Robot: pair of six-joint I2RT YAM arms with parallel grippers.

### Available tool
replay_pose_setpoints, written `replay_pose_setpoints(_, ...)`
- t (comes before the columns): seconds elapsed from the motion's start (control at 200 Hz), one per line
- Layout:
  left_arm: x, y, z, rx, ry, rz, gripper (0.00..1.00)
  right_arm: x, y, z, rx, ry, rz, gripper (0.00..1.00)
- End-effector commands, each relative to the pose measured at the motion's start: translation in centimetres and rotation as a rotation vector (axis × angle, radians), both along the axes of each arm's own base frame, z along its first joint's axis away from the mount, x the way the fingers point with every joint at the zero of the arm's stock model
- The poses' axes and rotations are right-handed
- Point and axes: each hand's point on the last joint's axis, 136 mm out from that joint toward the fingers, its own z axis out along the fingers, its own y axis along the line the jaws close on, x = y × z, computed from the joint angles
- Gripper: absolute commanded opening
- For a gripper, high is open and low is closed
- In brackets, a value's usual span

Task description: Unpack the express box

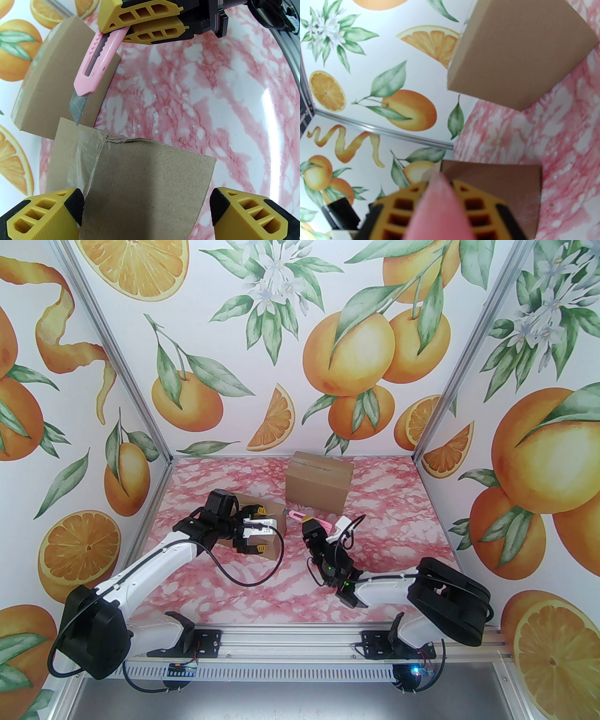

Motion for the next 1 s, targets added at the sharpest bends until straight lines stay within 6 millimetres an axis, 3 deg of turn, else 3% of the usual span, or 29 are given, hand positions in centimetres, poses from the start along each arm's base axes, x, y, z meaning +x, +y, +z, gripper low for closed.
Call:
replay_pose_setpoints(0.0, -0.1, 0.1, 0.6, -0.015, -0.023, 0.002, 0.93, -0.2, -0.7, 0.0, 0.021, 0.001, -0.029, 0.00)
replay_pose_setpoints(0.69, 0.1, 0.1, 0.4, -0.012, -0.030, 0.016, 0.93, -0.1, 0.5, -1.2, 0.077, 0.029, 0.001, 0.00)
replay_pose_setpoints(0.996, 1.2, 0.2, 0.8, -0.034, -0.051, 0.072, 0.92, -0.5, 1.3, -1.3, 0.081, 0.039, 0.032, 0.00)
